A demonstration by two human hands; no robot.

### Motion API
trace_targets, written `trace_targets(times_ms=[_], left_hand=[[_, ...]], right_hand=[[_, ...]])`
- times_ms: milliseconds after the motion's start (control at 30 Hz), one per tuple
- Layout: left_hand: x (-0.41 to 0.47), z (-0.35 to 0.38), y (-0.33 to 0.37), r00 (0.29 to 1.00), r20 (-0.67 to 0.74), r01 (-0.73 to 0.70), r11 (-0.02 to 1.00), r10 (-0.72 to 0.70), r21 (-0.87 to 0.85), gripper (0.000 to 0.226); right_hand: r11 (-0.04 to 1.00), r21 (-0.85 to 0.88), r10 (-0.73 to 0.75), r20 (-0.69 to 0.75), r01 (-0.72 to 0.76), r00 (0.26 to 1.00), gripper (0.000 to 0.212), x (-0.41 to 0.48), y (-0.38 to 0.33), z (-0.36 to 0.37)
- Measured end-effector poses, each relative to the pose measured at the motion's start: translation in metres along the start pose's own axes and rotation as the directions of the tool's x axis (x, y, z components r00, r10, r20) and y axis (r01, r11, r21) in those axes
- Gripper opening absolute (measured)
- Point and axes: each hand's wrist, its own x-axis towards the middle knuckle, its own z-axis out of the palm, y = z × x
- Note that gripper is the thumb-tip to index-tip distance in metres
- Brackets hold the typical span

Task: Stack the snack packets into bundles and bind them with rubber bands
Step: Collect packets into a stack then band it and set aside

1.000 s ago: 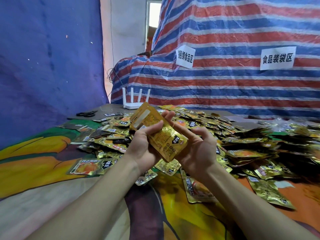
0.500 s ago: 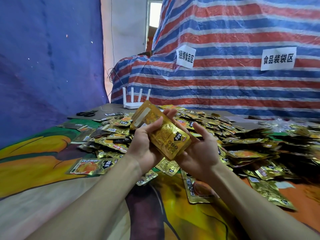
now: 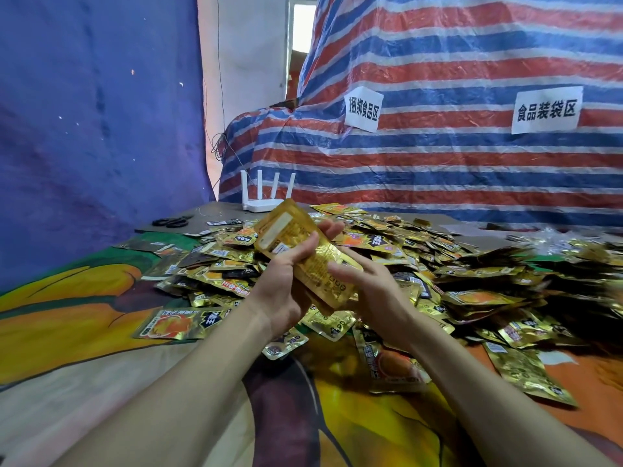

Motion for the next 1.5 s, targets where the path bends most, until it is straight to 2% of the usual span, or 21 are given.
trace_targets(times_ms=[67, 167, 267, 367, 433, 500, 567, 700, 733, 833, 900, 1000, 1067, 1133, 1200, 1233, 1333, 1367, 1433, 1467, 1500], left_hand=[[0.001, 0.0, -0.002, 0.999, -0.047, -0.022, 0.998, 0.024, 0.056, 0.033], [0.001, 0.002, -0.006, 0.991, -0.12, -0.04, 0.989, 0.058, 0.141, 0.033], [0.002, 0.003, -0.008, 0.983, -0.177, -0.018, 0.983, 0.051, 0.184, 0.037], [0.002, 0.001, -0.01, 0.979, -0.203, 0.019, 0.982, 0.02, 0.187, 0.036], [0.002, 0.0, -0.015, 0.972, -0.234, 0.025, 0.974, 0.029, 0.225, 0.029], [0.002, 0.001, -0.019, 0.959, -0.28, 0.022, 0.967, 0.052, 0.252, 0.011], [0.002, 0.003, -0.02, 0.951, -0.304, 0.026, 0.969, 0.052, 0.247, 0.007], [0.003, 0.008, -0.021, 0.963, -0.267, 0.025, 0.976, 0.034, 0.216, 0.051], [0.003, 0.009, -0.021, 0.968, -0.25, 0.042, 0.973, 0.016, 0.227, 0.053], [0.005, 0.003, -0.022, 0.954, -0.295, 0.068, 0.92, 0.053, 0.385, 0.033], [0.008, -0.004, -0.023, 0.933, -0.335, 0.049, 0.878, 0.13, 0.477, 0.02], [0.013, -0.01, -0.024, 0.903, -0.38, 0.039, 0.841, 0.202, 0.539, 0.012], [0.014, -0.013, -0.025, 0.893, -0.387, 0.034, 0.823, 0.229, 0.567, 0.009], [0.014, -0.014, -0.024, 0.888, -0.372, 0.027, 0.778, 0.269, 0.628, 0.007], [0.012, -0.015, -0.024, 0.883, -0.35, 0.015, 0.726, 0.313, 0.688, 0.008], [0.012, -0.015, -0.024, 0.878, -0.34, 0.009, 0.698, 0.337, 0.716, 0.009], [0.01, -0.016, -0.022, 0.859, -0.315, 0.006, 0.607, 0.404, 0.795, 0.01], [0.01, -0.016, -0.021, 0.851, -0.311, 0.01, 0.58, 0.422, 0.814, 0.01], [0.01, -0.017, -0.019, 0.839, -0.313, 0.019, 0.55, 0.445, 0.835, 0.012], [0.01, -0.018, -0.018, 0.836, -0.317, 0.026, 0.546, 0.447, 0.837, 0.013], [0.01, -0.019, -0.017, 0.836, -0.322, 0.033, 0.544, 0.445, 0.838, 0.012]], right_hand=[[1.0, 0.02, 0.011, 0.046, -0.012, 0.999, 0.04, -0.001, 0.002, -0.001], [0.999, 0.035, 0.028, 0.034, -0.029, 0.999, 0.043, 0.0, 0.002, -0.005], [0.994, 0.062, 0.091, 0.012, -0.091, 0.996, 0.06, 0.002, -0.002, -0.011], [0.99, -0.006, 0.139, 0.028, -0.139, 0.99, 0.068, 0.002, -0.003, -0.011], [0.985, -0.093, 0.148, 0.01, -0.147, 0.989, 0.074, 0.001, -0.002, -0.007], [0.979, -0.139, 0.149, 0.005, -0.147, 0.989, 0.082, 0.0, -0.002, -0.004], [0.98, -0.162, 0.123, 0.016, -0.119, 0.992, 0.071, -0.002, -0.003, -0.003], [0.967, -0.21, 0.13, -0.095, -0.147, 0.987, 0.053, -0.003, -0.012, -0.007], [0.959, -0.229, 0.134, -0.151, -0.166, 0.979, 0.049, -0.003, -0.018, -0.013], [0.928, -0.256, 0.176, -0.34, -0.271, 0.924, 0.041, -0.006, -0.043, -0.038], [0.85, -0.363, 0.177, -0.483, -0.38, 0.857, 0.035, -0.008, -0.058, -0.061], [0.669, -0.537, 0.091, -0.627, -0.514, 0.773, 0.028, -0.005, -0.065, -0.097], [0.498, -0.626, 0.035, -0.677, -0.6, 0.735, 0.039, -0.003, -0.057, -0.107], [0.268, -0.679, 0.004, -0.709, -0.684, 0.705, 0.059, -0.005, -0.042, -0.106], [0.056, -0.706, -0.043, -0.708, -0.706, 0.704, 0.056, -0.008, -0.026, -0.102], [-0.015, -0.703, -0.052, -0.71, -0.711, 0.703, 0.052, -0.008, -0.021, -0.1], [-0.143, -0.7, -0.125, -0.689, -0.7, 0.714, 0.05, -0.008, -0.012, -0.094], [-0.115, -0.752, -0.175, -0.628, -0.649, 0.758, 0.05, -0.006, -0.01, -0.091], [0.039, -0.917, -0.202, -0.396, -0.397, 0.896, 0.048, -0.004, -0.007, -0.081], [0.106, -0.966, -0.136, -0.248, -0.235, 0.959, 0.046, -0.002, -0.006, -0.075], [0.129, -0.985, -0.026, -0.121, -0.117, 0.992, 0.044, -0.001, -0.004, -0.068]])
